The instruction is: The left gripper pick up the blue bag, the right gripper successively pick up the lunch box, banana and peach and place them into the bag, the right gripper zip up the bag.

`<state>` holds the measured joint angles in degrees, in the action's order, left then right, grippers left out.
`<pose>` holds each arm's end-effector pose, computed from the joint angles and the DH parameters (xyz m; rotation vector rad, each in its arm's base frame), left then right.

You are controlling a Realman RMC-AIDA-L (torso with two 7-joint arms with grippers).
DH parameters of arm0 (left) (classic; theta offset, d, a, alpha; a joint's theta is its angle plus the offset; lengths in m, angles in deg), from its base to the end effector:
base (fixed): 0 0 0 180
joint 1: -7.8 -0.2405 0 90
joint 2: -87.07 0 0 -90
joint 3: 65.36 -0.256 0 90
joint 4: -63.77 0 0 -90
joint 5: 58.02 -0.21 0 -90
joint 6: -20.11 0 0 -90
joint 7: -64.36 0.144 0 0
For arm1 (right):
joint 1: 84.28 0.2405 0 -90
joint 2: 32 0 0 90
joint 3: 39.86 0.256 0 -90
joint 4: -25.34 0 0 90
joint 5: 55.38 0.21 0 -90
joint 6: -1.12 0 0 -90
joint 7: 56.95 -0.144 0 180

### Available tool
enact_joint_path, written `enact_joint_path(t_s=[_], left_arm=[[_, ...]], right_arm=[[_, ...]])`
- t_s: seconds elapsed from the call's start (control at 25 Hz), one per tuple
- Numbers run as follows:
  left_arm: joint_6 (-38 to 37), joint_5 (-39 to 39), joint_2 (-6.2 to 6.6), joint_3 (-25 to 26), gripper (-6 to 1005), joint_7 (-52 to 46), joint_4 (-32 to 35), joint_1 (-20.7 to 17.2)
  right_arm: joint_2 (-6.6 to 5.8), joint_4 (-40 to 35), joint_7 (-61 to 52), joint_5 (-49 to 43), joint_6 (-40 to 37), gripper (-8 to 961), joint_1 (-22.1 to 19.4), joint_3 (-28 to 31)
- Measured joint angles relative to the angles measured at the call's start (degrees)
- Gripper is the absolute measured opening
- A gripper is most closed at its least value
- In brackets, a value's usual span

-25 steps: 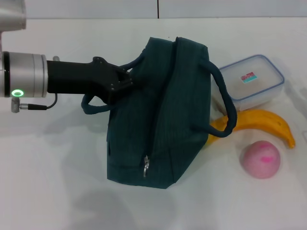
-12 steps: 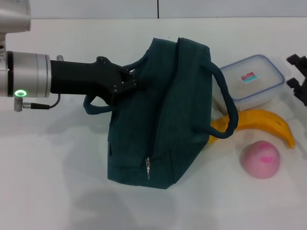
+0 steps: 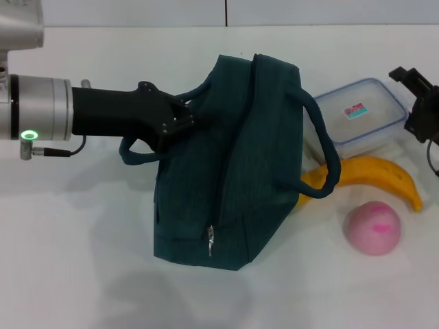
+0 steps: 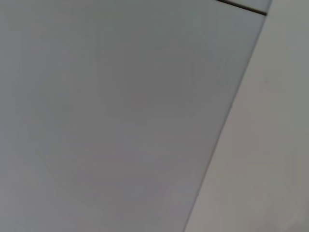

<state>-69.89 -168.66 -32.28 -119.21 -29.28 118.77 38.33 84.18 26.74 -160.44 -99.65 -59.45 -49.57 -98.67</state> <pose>-0.2045 0.3469 0.0142 -2.8539 -0.4898 -0.5877 0.3197 0.3629 -0.0259 -1.3188 1.9128 1.3859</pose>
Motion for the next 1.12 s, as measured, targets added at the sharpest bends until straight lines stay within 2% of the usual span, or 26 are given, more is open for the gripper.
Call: enact_joint_path(t_s=[0.36,0.8,1.12], left_arm=[[0.0,0.2,-0.05,0.0,36,0.2,-0.1,0.0],[0.3,0.7,-0.09,0.1,36,1.0,-0.4,-0.1],[0.4,0.8,-0.13,0.1,36,1.1,-0.5,0.0]], right_arm=[[0.0,-2.8,-2.8,-0.1,2.8,776,0.9,-3.3],[0.0,-3.6,-2.5,-0.1,4.3,760,1.0,-4.6],[0.0,-3.9,1.0,0.3,5.2,416,0.9,-4.9]])
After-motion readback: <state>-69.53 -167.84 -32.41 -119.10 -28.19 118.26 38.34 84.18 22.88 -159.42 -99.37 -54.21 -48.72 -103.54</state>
